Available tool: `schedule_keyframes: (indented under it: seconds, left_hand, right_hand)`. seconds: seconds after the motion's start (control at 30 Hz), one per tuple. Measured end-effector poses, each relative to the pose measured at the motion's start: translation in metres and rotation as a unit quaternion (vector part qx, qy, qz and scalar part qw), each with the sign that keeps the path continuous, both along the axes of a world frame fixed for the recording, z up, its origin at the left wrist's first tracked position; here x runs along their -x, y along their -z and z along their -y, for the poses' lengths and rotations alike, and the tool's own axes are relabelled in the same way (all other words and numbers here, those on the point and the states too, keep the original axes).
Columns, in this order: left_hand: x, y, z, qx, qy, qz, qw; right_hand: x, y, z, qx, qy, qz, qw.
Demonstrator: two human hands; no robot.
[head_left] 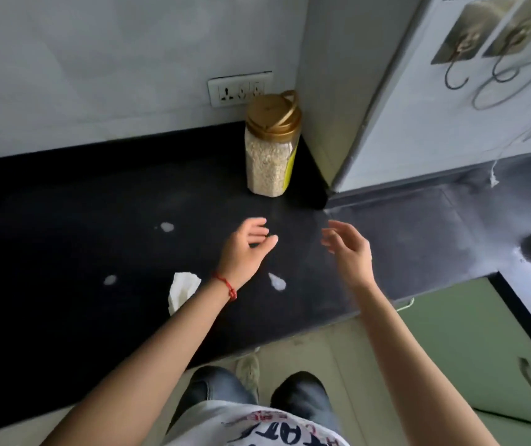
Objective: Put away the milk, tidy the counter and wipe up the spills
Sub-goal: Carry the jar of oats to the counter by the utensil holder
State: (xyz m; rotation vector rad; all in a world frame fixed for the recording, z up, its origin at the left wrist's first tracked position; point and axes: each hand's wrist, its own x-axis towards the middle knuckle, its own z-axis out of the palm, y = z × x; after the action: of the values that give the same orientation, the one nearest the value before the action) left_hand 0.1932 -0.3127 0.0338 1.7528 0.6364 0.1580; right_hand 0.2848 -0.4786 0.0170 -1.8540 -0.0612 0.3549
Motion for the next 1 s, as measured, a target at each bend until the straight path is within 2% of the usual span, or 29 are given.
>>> schedule_keyframes:
  seconds: [0.1, 0.23, 0.4, 0.47, 0.67, 0.83, 0.9, 1.0]
  left_hand:
    - [-0.048, 0.003, -0.019, -0.02, -0.047, -0.01, 0.999]
    - [-0.1, 0.012, -0.035, -0.03, -0.119, -0.003, 0.992]
    - [-0.149, 0.028, -0.033, -0.041, -0.181, 0.014, 0.982]
    - [-0.16, 0.035, -0.034, -0.038, -0.208, 0.026, 0.977]
    - [-0.168, 0.045, -0.032, -0.052, -0.227, 0.017, 0.972]
    - [-0.165, 0.05, -0.032, -0.027, -0.257, 0.022, 0.966]
    - [-0.156, 0.052, -0.04, -0.005, -0.261, 0.03, 0.965]
    - [-0.132, 0.057, -0.064, -0.011, -0.21, 0.053, 0.976]
  right_hand:
    - [-0.043, -0.01, -0.033, -0.008, -0.006, -0.007, 1.0]
    - [-0.106, -0.013, -0.08, -0.073, -0.005, -0.057, 0.996]
    - [-0.166, 0.004, -0.126, -0.068, -0.022, -0.086, 0.994]
    - [-0.183, 0.015, -0.142, -0.094, -0.041, -0.099, 0.99]
    - [-0.189, 0.01, -0.16, -0.16, -0.032, -0.124, 0.979]
    - [-0.178, 0.008, -0.152, -0.169, -0.086, -0.127, 0.974]
    - [-0.168, 0.012, -0.148, -0.153, -0.095, -0.112, 0.977]
    - [-0.156, 0.022, -0.141, -0.122, -0.084, -0.086, 0.985]
